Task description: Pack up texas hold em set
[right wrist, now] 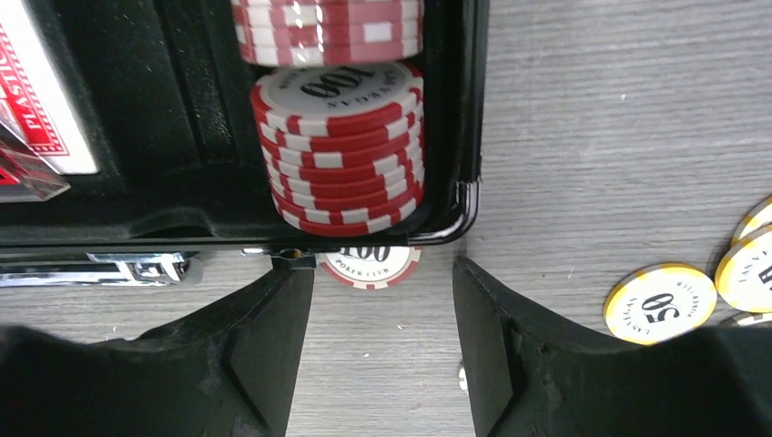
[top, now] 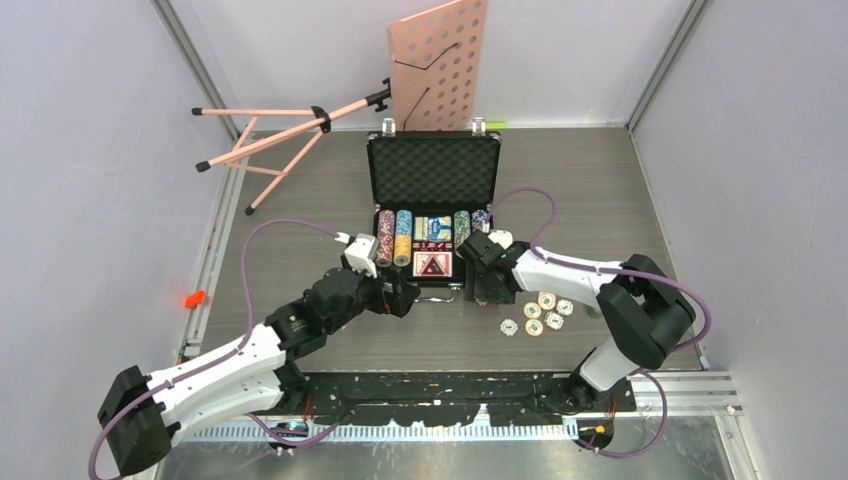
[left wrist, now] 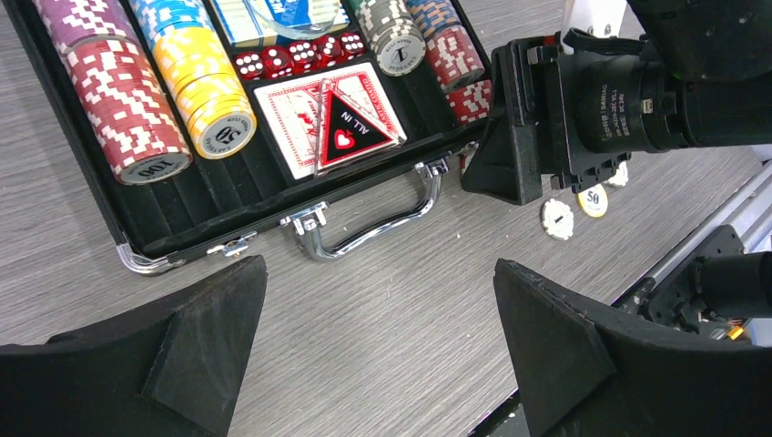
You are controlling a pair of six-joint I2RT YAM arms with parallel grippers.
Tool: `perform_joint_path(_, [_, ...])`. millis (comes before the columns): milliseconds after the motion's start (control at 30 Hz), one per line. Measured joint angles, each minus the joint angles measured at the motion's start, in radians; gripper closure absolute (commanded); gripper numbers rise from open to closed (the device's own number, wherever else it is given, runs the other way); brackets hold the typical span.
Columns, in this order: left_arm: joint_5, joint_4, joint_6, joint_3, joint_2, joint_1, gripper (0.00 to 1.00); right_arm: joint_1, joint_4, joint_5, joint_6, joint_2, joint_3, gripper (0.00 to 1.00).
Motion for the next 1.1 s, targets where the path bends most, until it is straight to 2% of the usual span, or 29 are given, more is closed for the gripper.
perform_joint_path(467, [-0.014, -0.028, 0.021, 0.0, -0.018, 0.0, 0.0, 0.004, 0.006, 0.014, -0.034, 0.04, 0.034, 0.4])
perform_joint_path(867, [-0.018, -0.028, 0.021, 0.0, -0.018, 0.0, 0.0, 0.005, 0.026, 0.01, -0.04, 0.051, 0.045, 0.57])
perform_joint_path(1100, [-0.016, -0.026, 0.018, -0.012, -0.016, 0.0, 0.0, 0.005, 0.021, 0.003, -0.04, 0.029, 0.04, 0.58])
